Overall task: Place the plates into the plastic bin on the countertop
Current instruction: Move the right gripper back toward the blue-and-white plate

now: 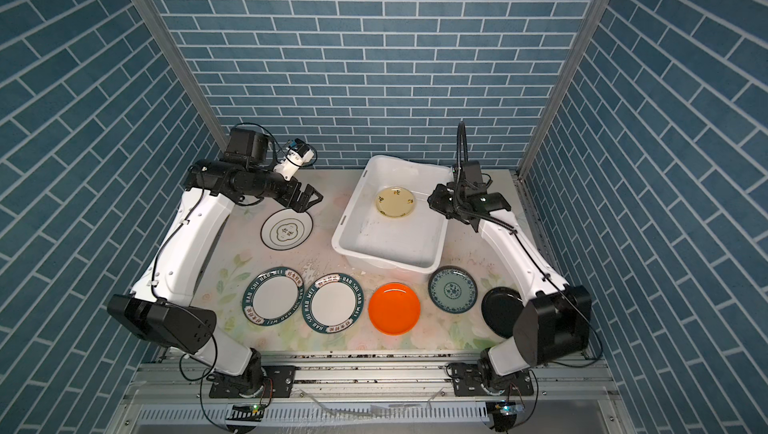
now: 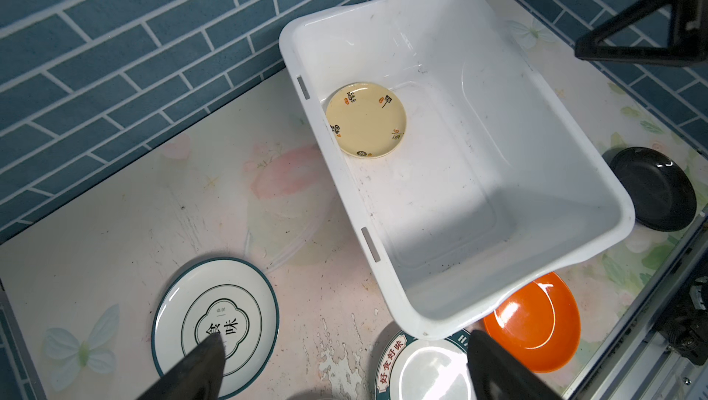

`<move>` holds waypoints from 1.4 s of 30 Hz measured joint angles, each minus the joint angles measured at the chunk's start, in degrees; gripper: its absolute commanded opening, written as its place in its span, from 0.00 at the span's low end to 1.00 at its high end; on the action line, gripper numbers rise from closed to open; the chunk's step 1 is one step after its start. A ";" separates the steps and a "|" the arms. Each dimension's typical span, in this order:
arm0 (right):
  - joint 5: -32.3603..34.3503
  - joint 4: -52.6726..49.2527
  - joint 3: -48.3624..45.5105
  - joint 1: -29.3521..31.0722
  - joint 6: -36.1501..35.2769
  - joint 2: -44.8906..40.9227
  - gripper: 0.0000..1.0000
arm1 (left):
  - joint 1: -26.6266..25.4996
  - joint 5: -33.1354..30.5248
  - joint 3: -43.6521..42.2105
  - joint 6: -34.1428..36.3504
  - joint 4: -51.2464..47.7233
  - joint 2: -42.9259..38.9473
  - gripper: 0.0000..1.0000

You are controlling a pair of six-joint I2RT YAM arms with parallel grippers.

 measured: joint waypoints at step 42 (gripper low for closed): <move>0.46 -17.70 -42.51 -3.82 25.62 -20.81 0.46 | -1.44 3.93 1.16 0.92 -0.76 0.59 1.00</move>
